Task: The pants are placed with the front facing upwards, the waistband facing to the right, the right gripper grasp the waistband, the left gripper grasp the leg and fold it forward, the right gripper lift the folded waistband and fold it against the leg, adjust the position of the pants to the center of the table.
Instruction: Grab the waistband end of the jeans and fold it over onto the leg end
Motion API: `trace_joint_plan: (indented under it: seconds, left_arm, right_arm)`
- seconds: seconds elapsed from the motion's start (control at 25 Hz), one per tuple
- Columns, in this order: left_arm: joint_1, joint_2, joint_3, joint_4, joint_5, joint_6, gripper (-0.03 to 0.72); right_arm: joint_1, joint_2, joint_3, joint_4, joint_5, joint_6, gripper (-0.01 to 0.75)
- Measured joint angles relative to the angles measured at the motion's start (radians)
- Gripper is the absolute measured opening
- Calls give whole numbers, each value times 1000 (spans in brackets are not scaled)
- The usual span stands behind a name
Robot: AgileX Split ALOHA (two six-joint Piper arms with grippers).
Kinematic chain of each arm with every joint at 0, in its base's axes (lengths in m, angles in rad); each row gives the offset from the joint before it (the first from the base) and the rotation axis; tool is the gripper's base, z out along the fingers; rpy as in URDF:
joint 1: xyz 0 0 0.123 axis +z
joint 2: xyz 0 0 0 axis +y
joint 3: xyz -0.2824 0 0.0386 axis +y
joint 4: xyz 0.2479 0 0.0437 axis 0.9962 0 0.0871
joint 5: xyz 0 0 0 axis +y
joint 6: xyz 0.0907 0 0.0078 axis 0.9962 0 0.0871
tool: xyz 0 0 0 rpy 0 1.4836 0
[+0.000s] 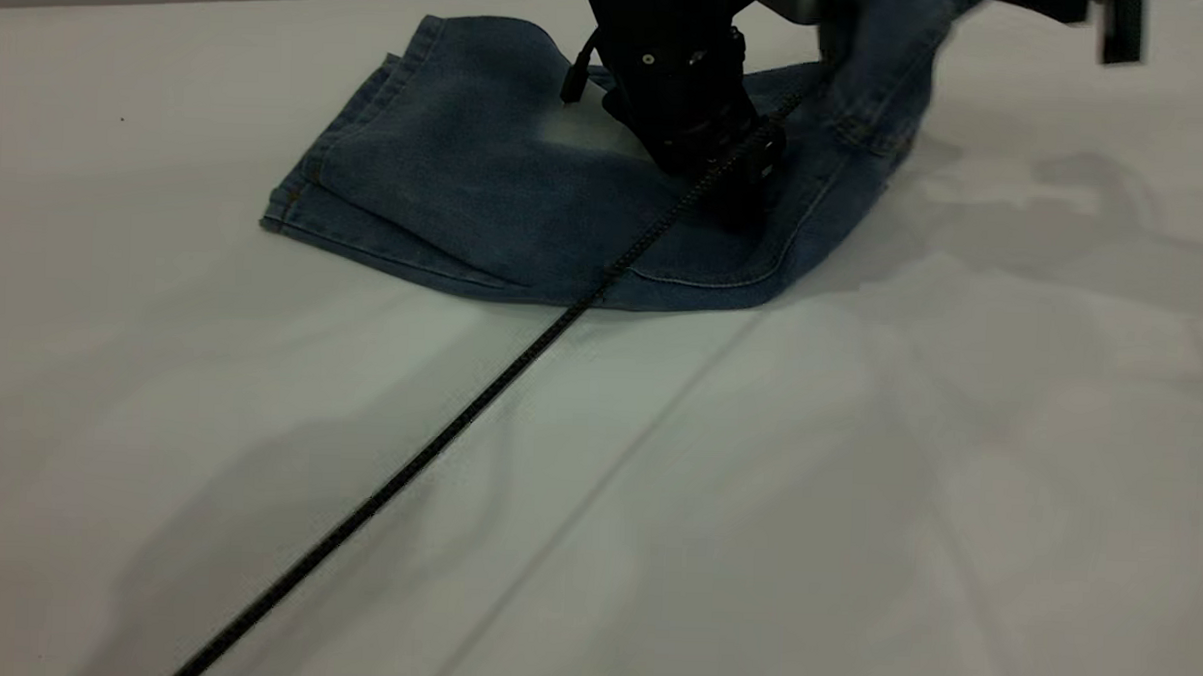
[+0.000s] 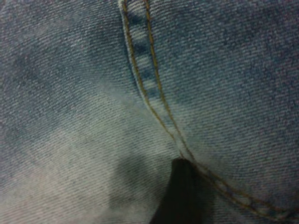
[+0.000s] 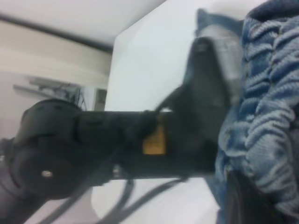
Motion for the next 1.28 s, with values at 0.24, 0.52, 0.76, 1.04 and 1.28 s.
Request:
trace_joint_plan:
  seconds: [0.24,0.52,0.76,1.04,1.28]
  left_arm:
    - [5,7,-112,63,190,-57,587]
    - [38,-24,-332,270,437,-174,587]
    - [170,-36,-376,288,439,-274,587]
    - [308,-11,-376,249,439,-305,587]
    - [325,68,-376,233,439,-313,587]
  right_arm:
    - [31,0,-58,-10,0,63,53]
    - [34,0,-62,-12,-1,72,53]
    - [34,0,-62,-13,-1,75,53]
    - [34,0,-62,-12,-1,75,53]
    - [35,0,-62,20,3,75,53]
